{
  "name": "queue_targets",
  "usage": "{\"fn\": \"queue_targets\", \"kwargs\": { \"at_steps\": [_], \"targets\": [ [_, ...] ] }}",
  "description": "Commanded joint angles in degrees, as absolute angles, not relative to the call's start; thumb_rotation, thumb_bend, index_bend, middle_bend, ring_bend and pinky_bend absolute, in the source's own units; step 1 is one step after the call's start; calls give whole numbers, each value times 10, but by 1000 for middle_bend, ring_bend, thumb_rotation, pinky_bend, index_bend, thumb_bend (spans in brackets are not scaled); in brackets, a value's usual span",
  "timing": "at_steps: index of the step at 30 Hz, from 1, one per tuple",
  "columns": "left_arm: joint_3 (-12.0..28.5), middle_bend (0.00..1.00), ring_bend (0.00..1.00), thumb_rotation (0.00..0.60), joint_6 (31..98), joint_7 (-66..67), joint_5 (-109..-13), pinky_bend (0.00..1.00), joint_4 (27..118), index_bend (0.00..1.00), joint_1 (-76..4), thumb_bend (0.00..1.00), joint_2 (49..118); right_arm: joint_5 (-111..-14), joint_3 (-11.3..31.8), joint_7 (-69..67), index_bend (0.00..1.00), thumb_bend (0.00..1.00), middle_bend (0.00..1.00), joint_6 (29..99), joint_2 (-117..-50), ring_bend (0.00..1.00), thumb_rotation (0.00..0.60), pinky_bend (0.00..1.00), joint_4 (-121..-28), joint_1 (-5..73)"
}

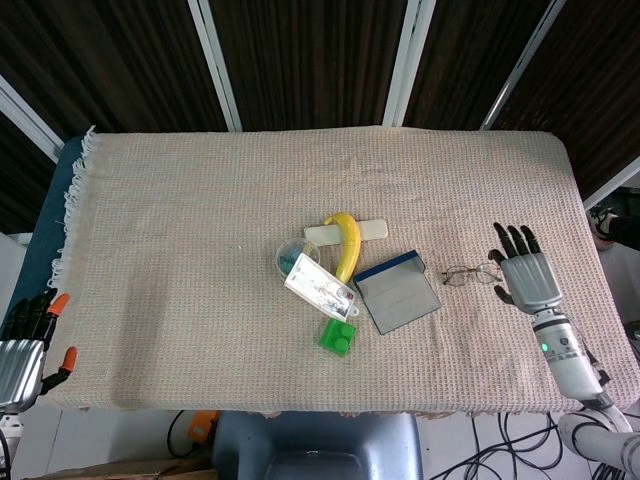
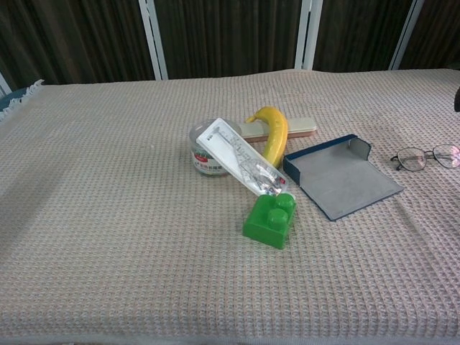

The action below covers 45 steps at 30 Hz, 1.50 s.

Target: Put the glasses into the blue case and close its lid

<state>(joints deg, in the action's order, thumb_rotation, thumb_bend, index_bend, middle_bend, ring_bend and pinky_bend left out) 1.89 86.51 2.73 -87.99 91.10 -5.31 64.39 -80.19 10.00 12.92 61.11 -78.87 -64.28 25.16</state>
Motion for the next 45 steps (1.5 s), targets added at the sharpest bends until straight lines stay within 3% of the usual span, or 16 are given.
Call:
{"fn": "queue_targets", "kwargs": {
  "at_steps": [1,8,20,45],
  "targets": [
    [19,0,0,600,864,28,-878,3,911,0,-54,412,644,-808,100,108,583,459,18,584,-836,0,600,0,-568,284],
    [22,0,0,600,861,25,-872,0,911,0,-54,411,642,-805,91,101,615,477,32,547,-887,0,600,0,-471,316],
    [19,0,0,600,863,24,-877,0,911,0,-54,409,642,-797,72,99,610,489,32,499,-932,0,600,0,-390,338],
    [21,0,0,600,859,23,-873,0,910,0,-55,411,641,-788,63,80,681,528,69,467,-956,0,600,0,-357,358]
  ]
}}
